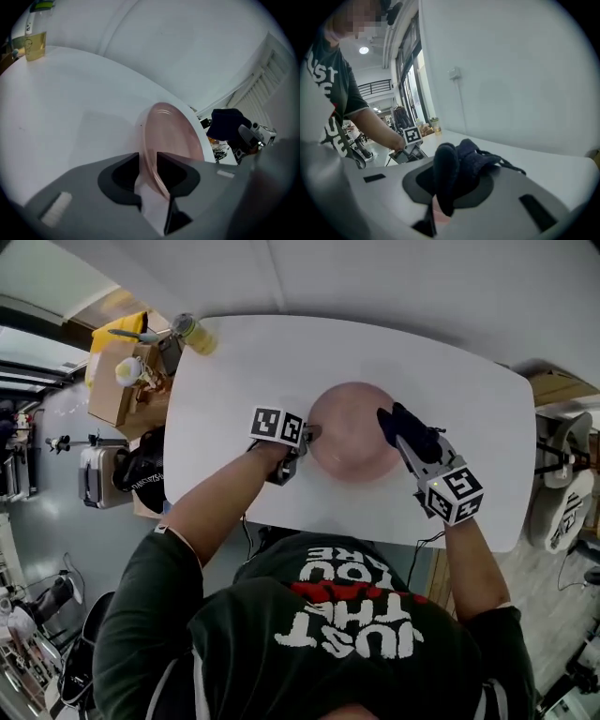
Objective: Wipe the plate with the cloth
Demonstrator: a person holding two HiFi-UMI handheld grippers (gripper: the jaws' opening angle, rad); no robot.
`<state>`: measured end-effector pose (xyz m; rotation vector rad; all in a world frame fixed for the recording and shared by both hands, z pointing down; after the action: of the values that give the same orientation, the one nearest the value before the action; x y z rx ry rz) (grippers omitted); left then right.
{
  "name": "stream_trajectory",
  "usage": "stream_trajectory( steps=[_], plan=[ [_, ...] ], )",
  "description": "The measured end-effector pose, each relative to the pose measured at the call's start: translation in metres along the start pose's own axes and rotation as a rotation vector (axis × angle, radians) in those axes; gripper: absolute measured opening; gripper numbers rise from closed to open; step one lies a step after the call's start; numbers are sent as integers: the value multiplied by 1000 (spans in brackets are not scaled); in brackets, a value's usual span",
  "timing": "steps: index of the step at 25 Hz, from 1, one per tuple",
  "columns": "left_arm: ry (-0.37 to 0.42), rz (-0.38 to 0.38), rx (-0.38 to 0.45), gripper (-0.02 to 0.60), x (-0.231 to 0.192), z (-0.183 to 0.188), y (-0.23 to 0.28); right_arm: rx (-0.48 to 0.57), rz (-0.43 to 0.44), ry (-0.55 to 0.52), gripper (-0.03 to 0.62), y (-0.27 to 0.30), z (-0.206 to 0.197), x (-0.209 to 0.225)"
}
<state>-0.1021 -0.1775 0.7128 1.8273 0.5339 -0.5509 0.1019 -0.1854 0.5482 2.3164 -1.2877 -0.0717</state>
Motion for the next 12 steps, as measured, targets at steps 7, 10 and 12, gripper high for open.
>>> stream_trajectory(
  steps=[7, 10, 12],
  plan=[
    [-183, 6, -8, 18, 0, 0, 8, -105, 63, -88, 31, 58, -22, -8],
    [-210, -3, -1, 18, 1, -3, 8, -166, 101, -182, 31, 84, -28, -12],
    [-210, -8, -4, 17, 4, -3, 9, -209, 146, -253, 31, 101, -33, -21]
  ],
)
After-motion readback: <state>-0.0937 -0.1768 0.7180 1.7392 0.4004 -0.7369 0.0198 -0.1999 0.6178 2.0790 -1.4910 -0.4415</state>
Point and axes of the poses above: the fingertips, and each gripper's own axes: y forward along the fingers, x to its right, z out of its top, the point moved 3 cm from there along -y, backward along the fingers, and after that the axes turned 2 degrees about x, right-handed, at the moved point
